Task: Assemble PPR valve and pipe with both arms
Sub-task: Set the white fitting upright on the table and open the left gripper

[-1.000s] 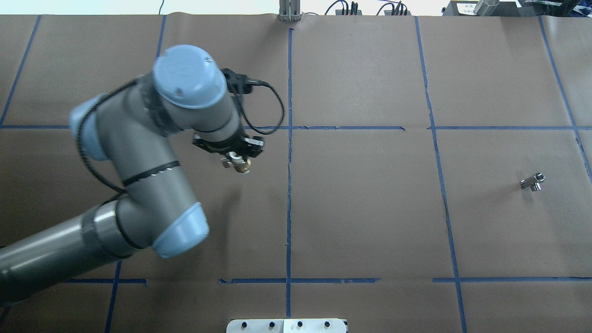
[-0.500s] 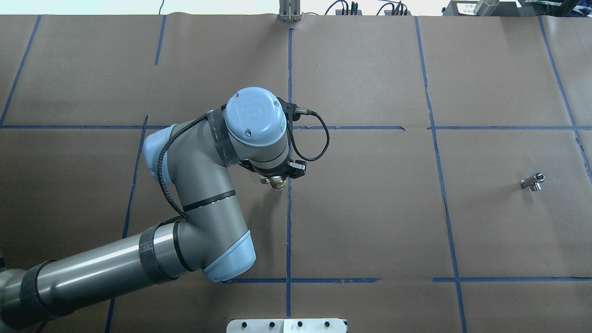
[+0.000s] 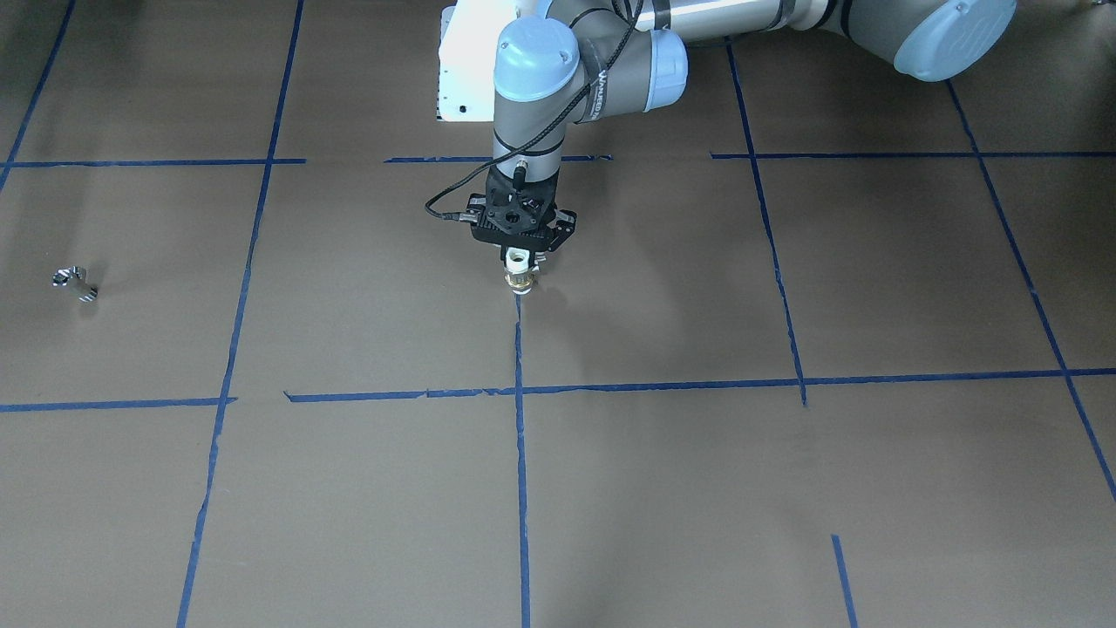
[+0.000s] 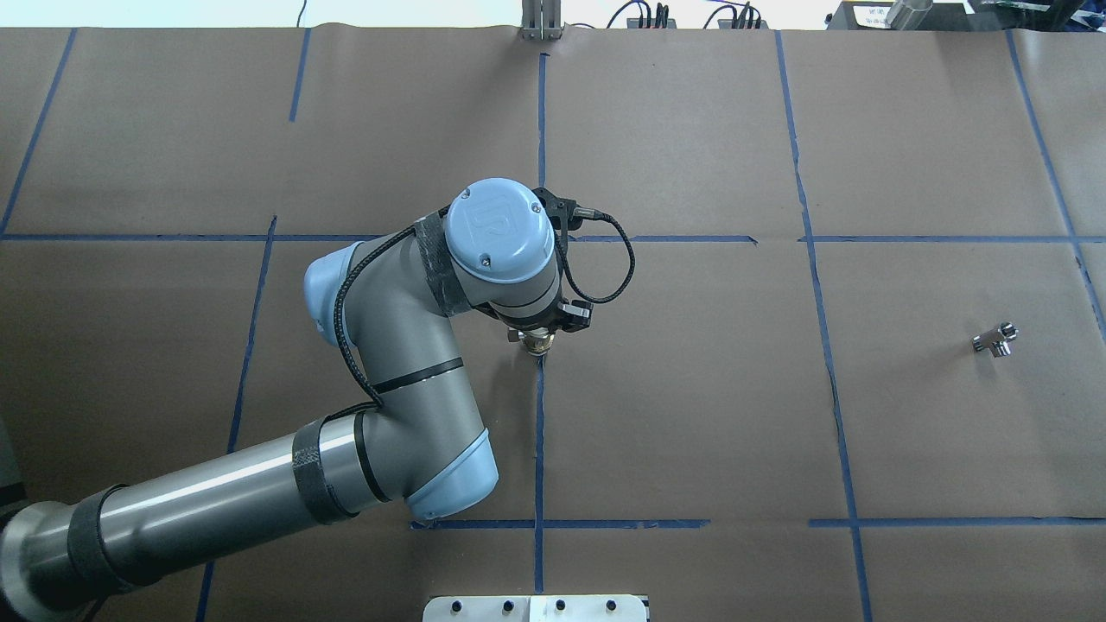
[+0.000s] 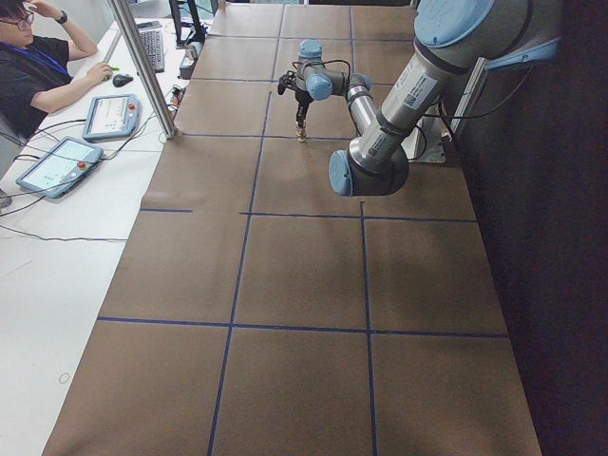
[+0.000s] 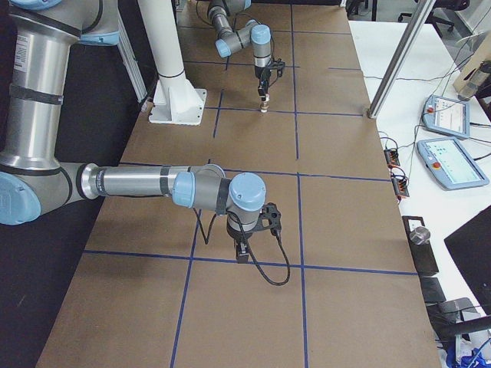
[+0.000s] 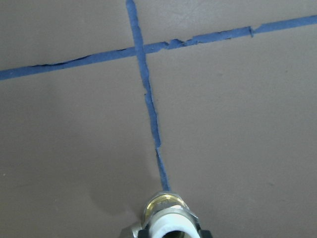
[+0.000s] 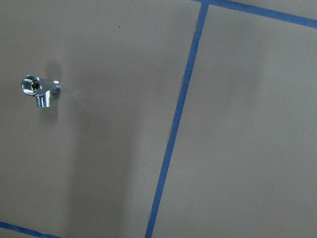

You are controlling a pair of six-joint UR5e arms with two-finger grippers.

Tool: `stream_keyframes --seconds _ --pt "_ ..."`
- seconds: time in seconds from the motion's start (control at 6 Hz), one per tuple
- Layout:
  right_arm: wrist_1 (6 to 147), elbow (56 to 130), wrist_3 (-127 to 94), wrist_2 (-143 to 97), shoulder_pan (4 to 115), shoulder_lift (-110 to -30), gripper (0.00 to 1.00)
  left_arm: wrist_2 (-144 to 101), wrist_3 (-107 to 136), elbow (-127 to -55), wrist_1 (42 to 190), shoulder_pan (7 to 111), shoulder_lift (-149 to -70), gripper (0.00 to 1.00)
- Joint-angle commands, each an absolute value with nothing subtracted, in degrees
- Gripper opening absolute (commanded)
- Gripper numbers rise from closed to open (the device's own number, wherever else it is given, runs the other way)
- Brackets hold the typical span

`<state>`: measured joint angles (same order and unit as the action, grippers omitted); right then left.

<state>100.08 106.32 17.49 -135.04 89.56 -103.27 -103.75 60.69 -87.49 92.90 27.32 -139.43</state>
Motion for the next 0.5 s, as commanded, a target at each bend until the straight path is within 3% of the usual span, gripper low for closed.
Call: stream_keyframes --seconds 0.0,0.33 --pt "100.1 106.2 17.5 -135.1 89.6 -103.3 1.00 -103.6 60.7 -87.3 92.9 27.1 -139.3 0.89" --pt "100.1 106.2 17.4 -135.1 89.6 -103.3 1.00 -103.6 60.8 -87.8 92.6 27.2 -139.4 0.93"
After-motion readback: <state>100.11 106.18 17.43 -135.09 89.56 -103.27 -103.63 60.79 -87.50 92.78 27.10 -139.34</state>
